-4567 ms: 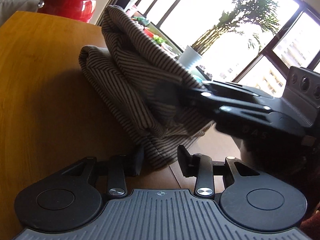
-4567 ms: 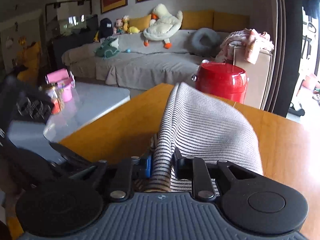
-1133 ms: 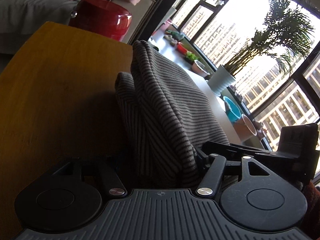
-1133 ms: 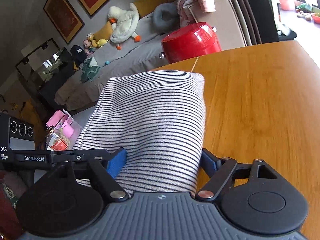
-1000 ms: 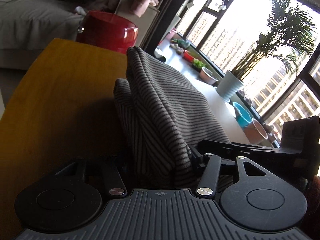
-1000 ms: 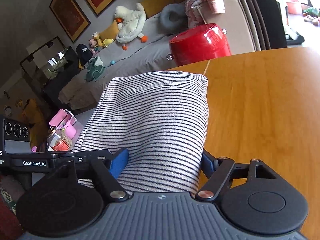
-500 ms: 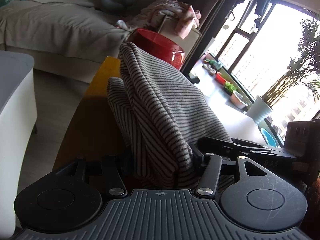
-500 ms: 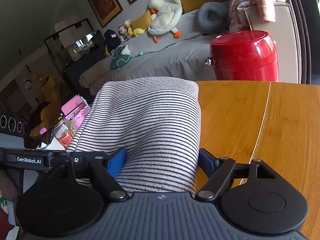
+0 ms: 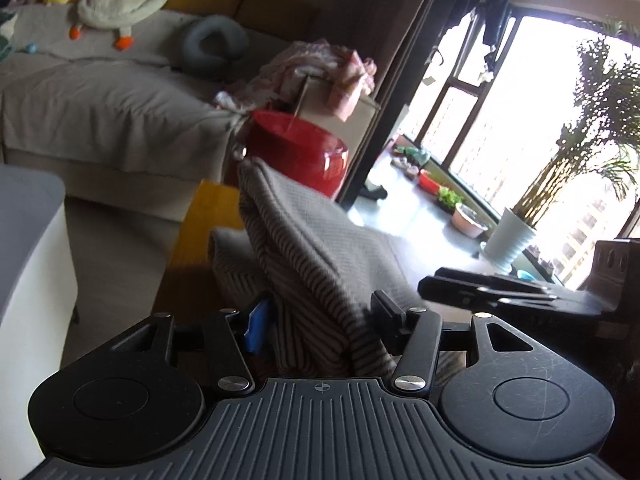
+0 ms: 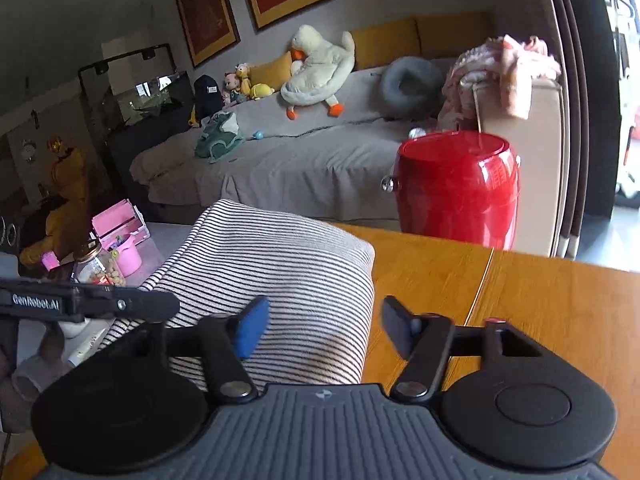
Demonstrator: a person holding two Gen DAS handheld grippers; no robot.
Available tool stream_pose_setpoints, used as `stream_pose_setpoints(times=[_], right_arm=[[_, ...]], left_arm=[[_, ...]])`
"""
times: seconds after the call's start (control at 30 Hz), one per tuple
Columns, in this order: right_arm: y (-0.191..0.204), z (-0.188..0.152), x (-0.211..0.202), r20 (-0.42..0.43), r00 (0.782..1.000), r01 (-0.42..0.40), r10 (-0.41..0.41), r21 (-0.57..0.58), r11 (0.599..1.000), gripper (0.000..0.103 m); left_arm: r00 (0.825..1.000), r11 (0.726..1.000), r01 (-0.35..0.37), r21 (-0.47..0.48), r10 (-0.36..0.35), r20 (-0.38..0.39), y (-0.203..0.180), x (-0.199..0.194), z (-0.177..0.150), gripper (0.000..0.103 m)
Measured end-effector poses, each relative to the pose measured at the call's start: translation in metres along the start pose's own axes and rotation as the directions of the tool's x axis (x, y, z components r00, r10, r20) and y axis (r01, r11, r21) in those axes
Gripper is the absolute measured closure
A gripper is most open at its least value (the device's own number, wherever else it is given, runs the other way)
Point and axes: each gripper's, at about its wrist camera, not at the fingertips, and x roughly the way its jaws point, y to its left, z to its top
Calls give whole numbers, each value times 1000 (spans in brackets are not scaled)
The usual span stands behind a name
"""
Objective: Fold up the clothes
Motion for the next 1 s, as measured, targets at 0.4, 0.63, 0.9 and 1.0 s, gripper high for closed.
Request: stream_pose_setpoints(times=[0.4, 0.63, 0.9, 1.0], right_arm=[[52, -9, 20, -43, 999, 15, -24, -198, 980, 50], [94, -49, 9, -81, 997, -44, 16, -356, 934, 47], [104, -59, 3, -79, 997, -17, -20, -435, 900, 46], [107, -60, 0, -83, 996, -9, -33, -455, 891, 45]], left_arm=[[997, 1000, -15, -15, 14, -81, 33, 69, 16, 59], [998, 999, -22, -32, 20, -57, 30, 59, 20, 60], [998, 998, 35, 50, -37, 48, -3, 17, 39, 47], [1000, 995, 17, 100, -17, 5, -7, 35, 36, 50]])
